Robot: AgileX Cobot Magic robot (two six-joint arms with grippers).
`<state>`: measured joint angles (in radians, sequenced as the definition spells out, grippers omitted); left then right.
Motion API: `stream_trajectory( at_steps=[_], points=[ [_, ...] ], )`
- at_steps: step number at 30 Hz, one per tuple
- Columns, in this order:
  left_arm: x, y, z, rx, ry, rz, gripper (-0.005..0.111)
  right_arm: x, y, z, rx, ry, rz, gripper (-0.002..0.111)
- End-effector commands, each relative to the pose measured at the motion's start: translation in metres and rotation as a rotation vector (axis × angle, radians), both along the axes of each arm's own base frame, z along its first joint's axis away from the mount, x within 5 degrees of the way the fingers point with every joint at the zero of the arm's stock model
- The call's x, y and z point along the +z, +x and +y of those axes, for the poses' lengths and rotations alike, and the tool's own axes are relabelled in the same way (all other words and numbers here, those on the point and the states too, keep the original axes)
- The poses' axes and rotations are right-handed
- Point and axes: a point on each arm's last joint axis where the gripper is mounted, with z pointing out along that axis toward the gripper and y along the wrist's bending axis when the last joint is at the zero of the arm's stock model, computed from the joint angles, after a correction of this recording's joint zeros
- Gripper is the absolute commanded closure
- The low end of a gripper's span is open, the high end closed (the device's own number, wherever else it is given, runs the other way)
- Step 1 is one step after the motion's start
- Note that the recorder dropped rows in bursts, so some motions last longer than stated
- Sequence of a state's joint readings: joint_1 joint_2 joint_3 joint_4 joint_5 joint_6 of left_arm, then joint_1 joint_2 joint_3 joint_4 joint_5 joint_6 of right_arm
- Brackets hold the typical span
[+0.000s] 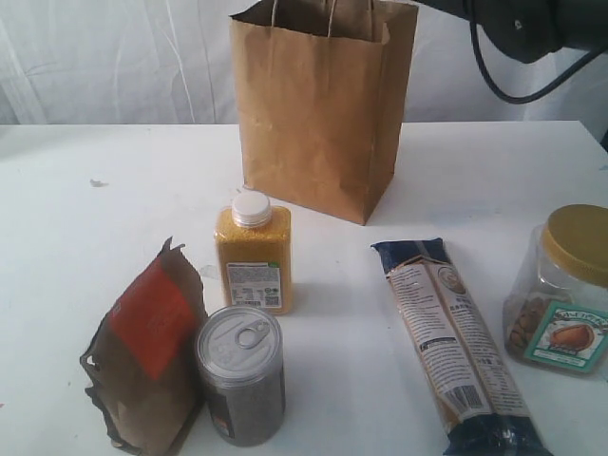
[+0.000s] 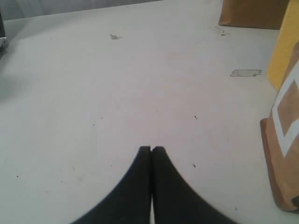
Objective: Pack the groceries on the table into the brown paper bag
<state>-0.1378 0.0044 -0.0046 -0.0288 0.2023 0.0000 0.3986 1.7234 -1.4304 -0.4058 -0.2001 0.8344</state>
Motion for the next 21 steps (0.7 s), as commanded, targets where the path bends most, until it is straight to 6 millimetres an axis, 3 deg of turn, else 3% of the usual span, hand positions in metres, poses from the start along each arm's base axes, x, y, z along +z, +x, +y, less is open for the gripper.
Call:
stream_trajectory(
  at_steps=[1,7,10,12,18,21],
  points=[
    [-0.001,0.000,0.000,-0.006,0.000,-0.001,0.107,-0.012,0.010,-0.009,-0.032,-0.051,0.023,0.107],
    [-0.001,0.000,0.000,-0.006,0.000,-0.001,0.107,-0.028,0.023,-0.013,-0.039,-0.065,0.027,0.103],
    [-0.001,0.000,0.000,-0.006,0.000,-0.001,0.107,-0.036,0.026,-0.012,-0.041,-0.080,0.045,0.085],
    [-0.001,0.000,0.000,-0.006,0.000,-0.001,0.107,-0.036,0.027,-0.013,-0.043,-0.082,0.049,0.080],
    [-0.001,0.000,0.000,-0.006,0.000,-0.001,0.107,-0.029,0.013,-0.028,-0.146,-0.172,0.215,0.080],
    [-0.001,0.000,0.000,-0.006,0.000,-0.001,0.107,-0.018,-0.010,-0.042,-0.191,-0.397,0.292,0.094]
  ],
)
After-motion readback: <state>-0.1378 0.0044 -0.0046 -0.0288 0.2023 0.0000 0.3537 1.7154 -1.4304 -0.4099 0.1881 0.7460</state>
